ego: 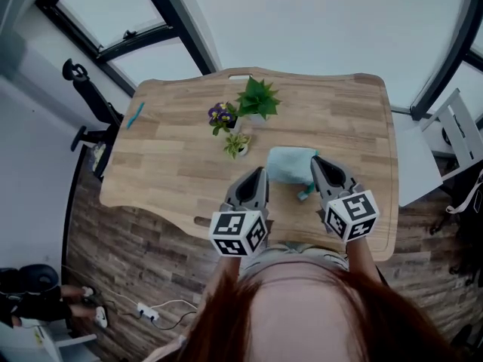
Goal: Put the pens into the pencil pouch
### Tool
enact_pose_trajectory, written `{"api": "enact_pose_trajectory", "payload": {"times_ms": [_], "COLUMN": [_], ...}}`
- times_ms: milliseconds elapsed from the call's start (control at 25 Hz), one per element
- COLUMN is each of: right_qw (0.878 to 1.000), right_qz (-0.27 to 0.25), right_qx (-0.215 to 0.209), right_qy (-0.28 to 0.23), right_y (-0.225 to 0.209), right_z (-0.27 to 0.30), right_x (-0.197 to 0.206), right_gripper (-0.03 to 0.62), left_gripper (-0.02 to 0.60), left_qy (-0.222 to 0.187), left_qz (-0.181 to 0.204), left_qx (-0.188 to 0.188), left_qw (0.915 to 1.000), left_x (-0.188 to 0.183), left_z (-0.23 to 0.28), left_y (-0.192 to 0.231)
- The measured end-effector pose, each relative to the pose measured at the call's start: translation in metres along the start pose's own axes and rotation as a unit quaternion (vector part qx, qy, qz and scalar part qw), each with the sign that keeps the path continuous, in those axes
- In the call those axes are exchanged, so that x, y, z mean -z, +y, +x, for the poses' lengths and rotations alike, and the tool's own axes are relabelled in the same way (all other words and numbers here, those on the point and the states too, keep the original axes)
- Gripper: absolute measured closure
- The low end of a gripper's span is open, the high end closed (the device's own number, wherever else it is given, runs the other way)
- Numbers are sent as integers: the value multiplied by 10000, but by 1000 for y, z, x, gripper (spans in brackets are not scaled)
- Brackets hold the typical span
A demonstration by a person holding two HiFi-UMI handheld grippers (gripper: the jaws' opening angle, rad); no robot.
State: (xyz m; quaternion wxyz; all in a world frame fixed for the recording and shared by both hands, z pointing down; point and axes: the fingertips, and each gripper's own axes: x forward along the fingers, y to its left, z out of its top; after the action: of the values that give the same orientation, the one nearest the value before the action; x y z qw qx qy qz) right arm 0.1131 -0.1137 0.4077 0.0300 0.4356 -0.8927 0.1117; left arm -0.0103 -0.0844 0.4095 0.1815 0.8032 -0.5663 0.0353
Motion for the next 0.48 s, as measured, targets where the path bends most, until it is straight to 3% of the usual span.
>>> {"api": "enact_pose_trajectory", "payload": {"times_ms": [480], "right_qw": [9994], "right_qz": [-11], "right_qx": [303], "right_qy": [-185], "right_y": [37], "right_z": [-40], "right_x": [-8], "right_gripper": [594], "left_gripper": [578], "left_qy": [-246], "left_qz": [284], "left_qx": [212], "left_qw": [9991], "left_x": [-7], "left_z": [-53], "left_y": [-9]}}
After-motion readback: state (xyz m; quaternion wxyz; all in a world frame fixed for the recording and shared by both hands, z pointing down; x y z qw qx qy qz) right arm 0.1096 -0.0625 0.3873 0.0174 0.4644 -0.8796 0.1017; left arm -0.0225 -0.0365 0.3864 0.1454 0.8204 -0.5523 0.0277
